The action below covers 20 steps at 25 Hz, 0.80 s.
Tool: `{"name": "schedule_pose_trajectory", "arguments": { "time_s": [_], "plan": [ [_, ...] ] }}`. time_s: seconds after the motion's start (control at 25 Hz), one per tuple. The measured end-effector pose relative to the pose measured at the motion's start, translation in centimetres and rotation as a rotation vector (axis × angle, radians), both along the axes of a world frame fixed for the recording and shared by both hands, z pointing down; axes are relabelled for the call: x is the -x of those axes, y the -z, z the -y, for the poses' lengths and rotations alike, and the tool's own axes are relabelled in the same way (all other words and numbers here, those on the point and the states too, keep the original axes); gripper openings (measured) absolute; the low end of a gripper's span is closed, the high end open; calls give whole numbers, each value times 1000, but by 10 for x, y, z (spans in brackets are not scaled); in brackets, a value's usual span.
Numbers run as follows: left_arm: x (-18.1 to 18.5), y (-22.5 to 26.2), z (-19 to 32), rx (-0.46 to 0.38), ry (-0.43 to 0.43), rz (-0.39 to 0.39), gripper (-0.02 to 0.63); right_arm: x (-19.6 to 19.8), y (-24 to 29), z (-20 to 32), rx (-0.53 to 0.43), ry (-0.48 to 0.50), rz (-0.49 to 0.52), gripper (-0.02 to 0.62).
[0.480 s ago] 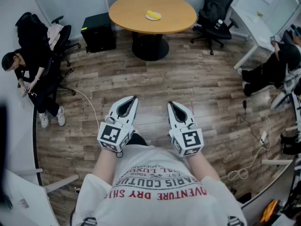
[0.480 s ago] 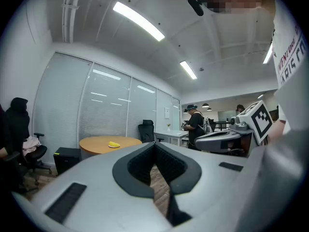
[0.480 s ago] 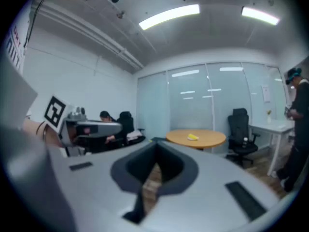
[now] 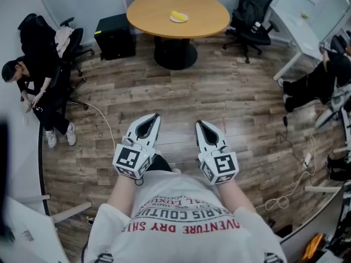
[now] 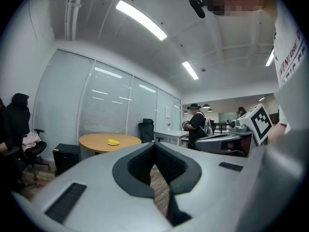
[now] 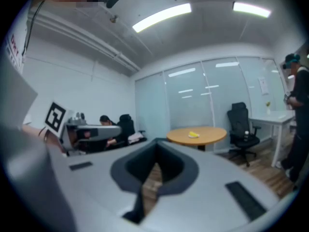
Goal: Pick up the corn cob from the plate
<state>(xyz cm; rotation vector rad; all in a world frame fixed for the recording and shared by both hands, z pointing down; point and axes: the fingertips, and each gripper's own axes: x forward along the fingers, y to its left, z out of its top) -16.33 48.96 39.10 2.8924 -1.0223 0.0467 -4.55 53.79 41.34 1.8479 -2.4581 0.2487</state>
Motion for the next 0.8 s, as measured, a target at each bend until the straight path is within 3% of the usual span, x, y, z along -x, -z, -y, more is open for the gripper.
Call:
{"name": "schedule_pose_trajectory", "arguments": {
  "time_s": [0.44, 0.8],
  "plan": [
    [-20, -3, 25, 2, -29, 0, 34, -28, -17, 25, 54, -36, 34, 29],
    [-27, -10, 115, 19, -45, -7, 34, -36, -25, 110, 72, -61, 9, 29]
  ]
}}
